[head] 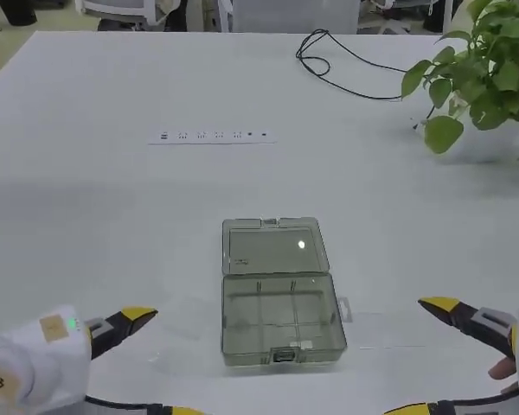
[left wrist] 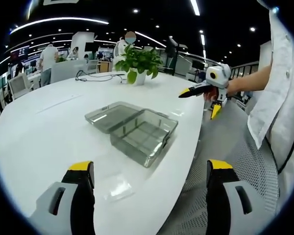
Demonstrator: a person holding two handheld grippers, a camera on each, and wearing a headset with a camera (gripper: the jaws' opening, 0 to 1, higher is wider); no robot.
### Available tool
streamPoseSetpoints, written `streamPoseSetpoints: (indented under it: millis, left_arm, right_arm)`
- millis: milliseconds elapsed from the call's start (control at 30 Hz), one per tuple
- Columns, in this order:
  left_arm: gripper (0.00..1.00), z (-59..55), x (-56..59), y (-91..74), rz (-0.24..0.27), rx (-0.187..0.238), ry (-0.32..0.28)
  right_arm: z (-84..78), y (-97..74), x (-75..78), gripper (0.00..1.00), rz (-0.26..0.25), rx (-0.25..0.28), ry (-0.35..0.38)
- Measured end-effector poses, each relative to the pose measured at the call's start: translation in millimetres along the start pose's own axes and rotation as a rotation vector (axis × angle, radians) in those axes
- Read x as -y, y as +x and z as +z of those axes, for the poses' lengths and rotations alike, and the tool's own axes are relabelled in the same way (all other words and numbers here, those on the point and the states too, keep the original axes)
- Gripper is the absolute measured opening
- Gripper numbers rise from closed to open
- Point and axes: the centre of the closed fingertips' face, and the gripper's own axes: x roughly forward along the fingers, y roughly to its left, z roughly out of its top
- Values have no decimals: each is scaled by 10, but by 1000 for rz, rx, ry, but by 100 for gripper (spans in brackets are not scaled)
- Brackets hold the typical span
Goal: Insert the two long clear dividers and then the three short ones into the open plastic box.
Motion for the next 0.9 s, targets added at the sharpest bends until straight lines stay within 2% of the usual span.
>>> streamPoseSetpoints:
  millis: [267, 400, 567, 700, 767, 833, 900]
  left_arm:
    - [95, 30, -333, -127, 79, -20, -30]
    - [93, 4, -484, -166, 116, -47, -42]
    - [88, -104, -687, -209, 166, -98, -81]
    - [85, -183, -778, -229, 183, -135, -93]
    - [82, -245, -826, -247, 197, -173, -109]
    - [81, -269, -850, -241, 196, -187, -117]
    - [80, -320, -874, -243, 198, -219, -135]
  right_arm:
    - [12, 0, 2, 95, -3, 5, 2]
    - [14, 4, -3, 95, -1, 5, 0]
    - [18, 9, 1, 95, -1, 8, 2]
    - [19, 6, 0, 95, -2, 7, 2]
    - [20, 5, 0, 95, -3, 7, 3]
    - [16, 1, 0, 95, -3, 7, 5]
    - [12, -1, -2, 94, -3, 6, 6]
